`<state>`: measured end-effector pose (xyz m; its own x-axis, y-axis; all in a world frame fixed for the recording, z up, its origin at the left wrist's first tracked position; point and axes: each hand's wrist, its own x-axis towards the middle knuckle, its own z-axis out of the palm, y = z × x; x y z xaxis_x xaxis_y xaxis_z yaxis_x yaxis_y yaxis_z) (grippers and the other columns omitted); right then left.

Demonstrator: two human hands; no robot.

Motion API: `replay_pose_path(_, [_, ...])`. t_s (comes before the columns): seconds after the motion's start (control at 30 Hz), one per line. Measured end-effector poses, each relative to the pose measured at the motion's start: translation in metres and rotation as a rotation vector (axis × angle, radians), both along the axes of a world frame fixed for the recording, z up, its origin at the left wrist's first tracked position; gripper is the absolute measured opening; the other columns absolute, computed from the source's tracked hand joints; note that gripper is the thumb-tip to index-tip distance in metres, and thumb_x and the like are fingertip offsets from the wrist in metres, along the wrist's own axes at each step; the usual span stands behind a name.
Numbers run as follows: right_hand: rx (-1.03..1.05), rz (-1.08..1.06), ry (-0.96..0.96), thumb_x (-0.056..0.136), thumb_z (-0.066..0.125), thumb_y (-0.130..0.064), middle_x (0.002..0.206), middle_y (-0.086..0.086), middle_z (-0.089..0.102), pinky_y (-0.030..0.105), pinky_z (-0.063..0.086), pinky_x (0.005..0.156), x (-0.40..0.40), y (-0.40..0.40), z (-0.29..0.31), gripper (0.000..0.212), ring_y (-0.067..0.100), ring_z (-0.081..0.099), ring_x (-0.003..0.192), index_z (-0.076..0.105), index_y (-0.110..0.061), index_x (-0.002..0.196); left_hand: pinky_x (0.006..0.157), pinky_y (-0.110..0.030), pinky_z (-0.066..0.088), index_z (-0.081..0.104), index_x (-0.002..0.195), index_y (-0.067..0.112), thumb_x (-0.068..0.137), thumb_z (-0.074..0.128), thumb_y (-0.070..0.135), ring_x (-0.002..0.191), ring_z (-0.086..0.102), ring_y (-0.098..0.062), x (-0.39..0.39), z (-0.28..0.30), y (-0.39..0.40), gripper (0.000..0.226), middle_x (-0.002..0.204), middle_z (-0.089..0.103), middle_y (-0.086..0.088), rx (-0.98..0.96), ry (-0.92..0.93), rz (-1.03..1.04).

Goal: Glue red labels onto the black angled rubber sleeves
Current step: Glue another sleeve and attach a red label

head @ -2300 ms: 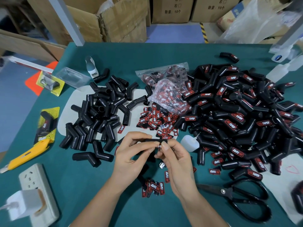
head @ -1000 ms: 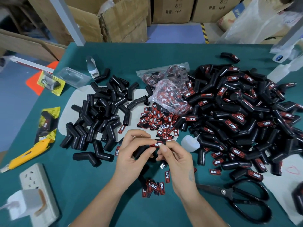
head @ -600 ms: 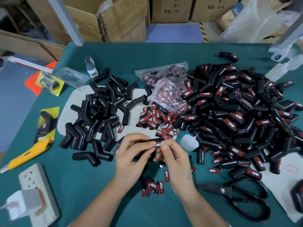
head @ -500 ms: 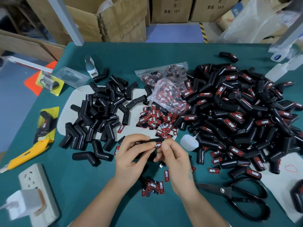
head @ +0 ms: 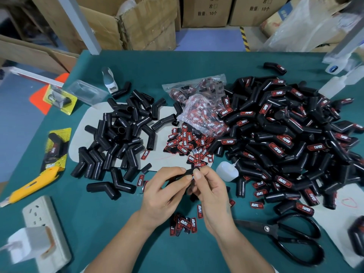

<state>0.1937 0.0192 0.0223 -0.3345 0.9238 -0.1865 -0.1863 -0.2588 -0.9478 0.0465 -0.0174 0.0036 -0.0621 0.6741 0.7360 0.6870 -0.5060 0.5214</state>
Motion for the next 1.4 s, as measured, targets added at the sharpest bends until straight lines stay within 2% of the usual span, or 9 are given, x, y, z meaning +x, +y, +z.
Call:
replay_pose_path(0.17, [-0.040,-0.019,0.028,0.085,0.076,-0.065,0.068,-0.003,0.052,0.030,0.045,0.071,-0.001,0.000,-0.001,0.047,0.012,0.049,0.068,0.062,-0.021,0.078,0.089,-0.031,0.058,0.070,0.117,0.007,0.098,0.072,0.002,0.101,0.069,-0.024,0.001,-0.001,0.001,0.020,0.120,0.062,-0.009,-0.018,0.000,-0.016])
replay_pose_path(0.27, [-0.058,-0.027,0.053,0.089,0.075,-0.057,0.066,-0.003,0.050,0.036,0.044,0.072,-0.001,0.000,-0.001,0.040,0.011,0.051,0.065,0.063,-0.021,0.077,0.091,-0.030,0.057,0.070,0.116,0.007,0.099,0.072,0.005,0.105,0.069,-0.020,0.001,0.000,0.002,0.017,0.121,0.063,-0.007,-0.042,-0.040,-0.027])
replay_pose_path(0.4, [-0.061,-0.034,0.061,0.092,0.070,-0.048,0.065,-0.004,0.049,0.032,0.045,0.070,-0.001,0.000,0.000,0.031,0.010,0.050,0.064,0.063,-0.023,0.075,0.095,-0.024,0.053,0.071,0.115,0.008,0.100,0.071,0.007,0.110,0.066,-0.012,0.002,0.001,0.002,0.016,0.120,0.063,-0.006,-0.057,-0.075,-0.025])
replay_pose_path(0.67, [-0.029,-0.038,0.059,0.087,0.075,-0.064,0.065,-0.002,0.048,0.024,0.043,0.067,-0.002,-0.001,0.005,0.047,0.013,0.045,0.065,0.063,-0.020,0.075,0.094,-0.027,0.054,0.072,0.111,0.010,0.094,0.074,0.005,0.109,0.069,-0.017,0.004,0.006,0.001,0.018,0.119,0.063,-0.005,-0.120,-0.197,-0.044])
replay_pose_path(0.9, [0.024,-0.066,0.003,0.090,0.068,-0.050,0.064,-0.003,0.051,0.023,0.045,0.066,-0.001,0.000,0.008,0.027,0.014,0.050,0.063,0.068,-0.027,0.076,0.095,-0.029,0.053,0.074,0.106,0.013,0.092,0.074,0.006,0.106,0.070,-0.019,0.005,0.012,0.001,0.016,0.112,0.069,-0.005,-0.194,-0.320,-0.053])
replay_pose_path(1.03, [0.136,-0.138,-0.055,0.090,0.070,-0.045,0.077,-0.002,0.061,0.022,0.050,0.066,-0.005,-0.005,0.013,0.011,0.020,0.060,0.068,0.063,-0.036,0.093,0.082,-0.047,0.060,0.076,0.102,0.015,0.095,0.072,0.013,0.105,0.071,-0.024,-0.004,0.016,0.001,0.009,0.113,0.070,0.002,-0.316,-0.482,-0.059])
replay_pose_path(1.1, [0.196,-0.191,-0.064,0.090,0.070,-0.041,0.089,-0.008,0.065,0.022,0.053,0.065,-0.005,-0.006,0.015,0.010,0.017,0.062,0.078,0.063,-0.043,0.098,0.076,-0.049,0.061,0.077,0.103,0.016,0.094,0.072,0.014,0.102,0.071,-0.025,-0.009,0.017,0.002,0.010,0.112,0.071,0.003,-0.361,-0.536,-0.078])
replay_pose_path(1.2, [0.246,-0.164,-0.072,0.093,0.069,-0.036,0.097,-0.011,0.070,0.023,0.054,0.063,-0.003,-0.005,0.019,0.015,0.006,0.065,0.084,0.068,-0.046,0.104,0.076,-0.042,0.062,0.076,0.106,0.019,0.094,0.072,0.015,0.103,0.070,-0.022,-0.012,0.019,0.002,0.014,0.113,0.071,0.005,-0.382,-0.549,-0.116])
replay_pose_path(1.4, [0.208,-0.107,-0.060,0.093,0.073,-0.029,0.094,0.002,0.077,0.022,0.054,0.067,0.001,-0.002,0.016,0.015,0.014,0.072,0.081,0.080,-0.037,0.104,0.082,-0.056,0.060,0.077,0.107,0.018,0.094,0.072,0.017,0.105,0.070,-0.025,-0.013,0.018,0.003,0.013,0.113,0.072,0.003,-0.422,-0.532,-0.129])
